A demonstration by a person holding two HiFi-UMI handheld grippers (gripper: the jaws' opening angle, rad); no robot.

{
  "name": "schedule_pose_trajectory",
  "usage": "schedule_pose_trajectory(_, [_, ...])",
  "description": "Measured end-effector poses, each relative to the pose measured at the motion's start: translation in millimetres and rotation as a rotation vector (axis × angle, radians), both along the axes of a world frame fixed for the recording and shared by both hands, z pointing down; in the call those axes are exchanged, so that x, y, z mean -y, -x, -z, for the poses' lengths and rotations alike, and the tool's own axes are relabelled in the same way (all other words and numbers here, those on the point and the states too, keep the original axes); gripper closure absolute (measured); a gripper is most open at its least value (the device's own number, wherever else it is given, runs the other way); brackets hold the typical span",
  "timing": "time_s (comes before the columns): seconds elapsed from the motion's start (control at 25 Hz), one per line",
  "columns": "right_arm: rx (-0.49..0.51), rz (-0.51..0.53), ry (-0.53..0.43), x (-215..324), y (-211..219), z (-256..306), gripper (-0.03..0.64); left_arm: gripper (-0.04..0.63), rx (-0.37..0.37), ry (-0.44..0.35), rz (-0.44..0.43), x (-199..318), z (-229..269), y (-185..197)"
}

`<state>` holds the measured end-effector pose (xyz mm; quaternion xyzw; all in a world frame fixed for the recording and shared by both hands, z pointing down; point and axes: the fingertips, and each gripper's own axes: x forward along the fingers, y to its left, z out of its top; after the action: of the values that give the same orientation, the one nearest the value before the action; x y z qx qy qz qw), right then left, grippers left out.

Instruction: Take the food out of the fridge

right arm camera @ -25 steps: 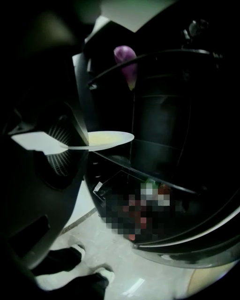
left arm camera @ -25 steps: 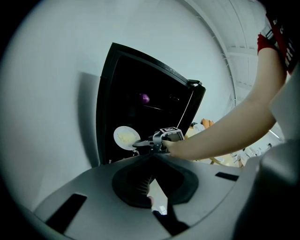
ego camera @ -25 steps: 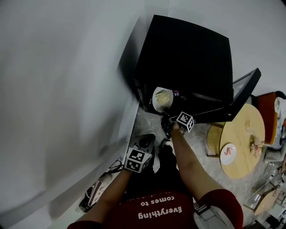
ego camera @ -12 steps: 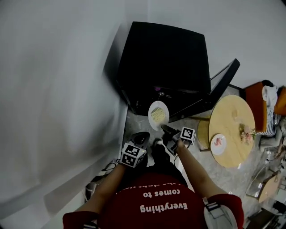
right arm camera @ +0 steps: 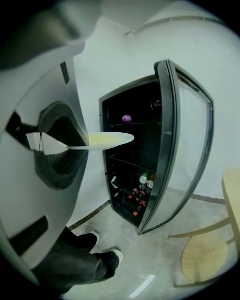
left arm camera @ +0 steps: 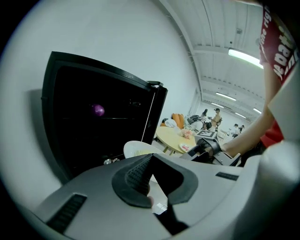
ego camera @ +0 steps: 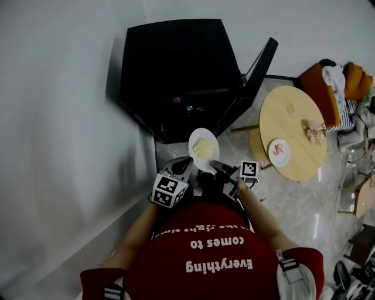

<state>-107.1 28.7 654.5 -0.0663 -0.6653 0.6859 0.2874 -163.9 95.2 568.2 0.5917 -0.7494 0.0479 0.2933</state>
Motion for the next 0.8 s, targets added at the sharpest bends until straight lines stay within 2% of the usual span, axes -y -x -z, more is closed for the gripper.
schedule_pose_trajectory(0.12, [0.042, -0.087, 0.027, 5, -9, 14, 0.591, 0.589, 0.015, -0.011, -0.080, 19, 4, -7])
schedule_pose_trajectory(0.28, [0.077, -0.231, 0.016, 22, -37, 21, 0.591, 0.589, 0.042, -0.018, -0.240, 47, 8, -34])
schedule_pose_trajectory(0.52, [0.049, -0.358, -0.023, 54, -78, 18, 0.591, 0.589, 0.043, -0.031, -0.408, 88, 6, -68])
schedule_pose_trajectory(0.8, [0.017, -0.519, -0.033, 92, -144, 18, 0.591, 0.589, 0.030, -0.037, -0.581, 141, 5, -130])
